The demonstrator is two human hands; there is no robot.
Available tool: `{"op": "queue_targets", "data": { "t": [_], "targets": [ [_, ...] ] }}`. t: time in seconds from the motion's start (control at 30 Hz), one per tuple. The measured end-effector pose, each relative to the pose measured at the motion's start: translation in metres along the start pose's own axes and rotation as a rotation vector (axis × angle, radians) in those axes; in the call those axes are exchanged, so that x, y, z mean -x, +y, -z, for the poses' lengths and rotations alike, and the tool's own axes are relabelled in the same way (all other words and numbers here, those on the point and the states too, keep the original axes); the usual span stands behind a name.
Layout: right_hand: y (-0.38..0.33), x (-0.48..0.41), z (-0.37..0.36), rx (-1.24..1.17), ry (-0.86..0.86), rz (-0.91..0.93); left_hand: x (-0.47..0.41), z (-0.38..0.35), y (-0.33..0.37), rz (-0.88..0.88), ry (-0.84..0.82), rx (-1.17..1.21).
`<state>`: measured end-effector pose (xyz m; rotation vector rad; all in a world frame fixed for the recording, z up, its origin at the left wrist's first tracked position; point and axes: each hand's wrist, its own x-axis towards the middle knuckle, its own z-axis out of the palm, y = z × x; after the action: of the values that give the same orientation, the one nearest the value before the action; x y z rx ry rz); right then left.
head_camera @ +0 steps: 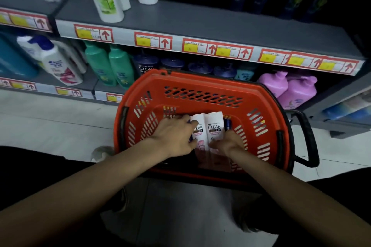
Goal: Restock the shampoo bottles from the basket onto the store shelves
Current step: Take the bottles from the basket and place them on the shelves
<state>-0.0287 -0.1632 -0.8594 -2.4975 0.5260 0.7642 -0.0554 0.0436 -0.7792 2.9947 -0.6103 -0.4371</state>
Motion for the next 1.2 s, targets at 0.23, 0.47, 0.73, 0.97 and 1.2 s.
{"op": "queue_targets", "data": {
  "t": [0.23, 0.47, 0.73, 0.97, 1.2],
  "targets": [
    [0.002, 0.006, 0.017, -0.081, -0.015, 0.036, -0.003, 0.011, -0.005, 0.195, 0.009, 0.253],
    [-0.028, 0.039, 0.090, -0.095, 0.081, 0.352, -0.025, 0.024, -0.007, 0.360, 0.012, 0.821],
    [-0.060, 0.090, 0.143, -0.752, -0.044, 0.500, -0.038, 0.059, 0.032, 0.377, -0.073, 1.806],
    [-0.069, 0.090, 0.143, -0.899, -0.163, 0.468, -0.043, 0.075, 0.047, 0.318, 0.091, 1.980],
    [-0.069, 0.081, 0.140, -0.959, -0.315, 0.384, -0.032, 0.070, 0.042, 0.350, 0.211, 1.711]
  ]
}}
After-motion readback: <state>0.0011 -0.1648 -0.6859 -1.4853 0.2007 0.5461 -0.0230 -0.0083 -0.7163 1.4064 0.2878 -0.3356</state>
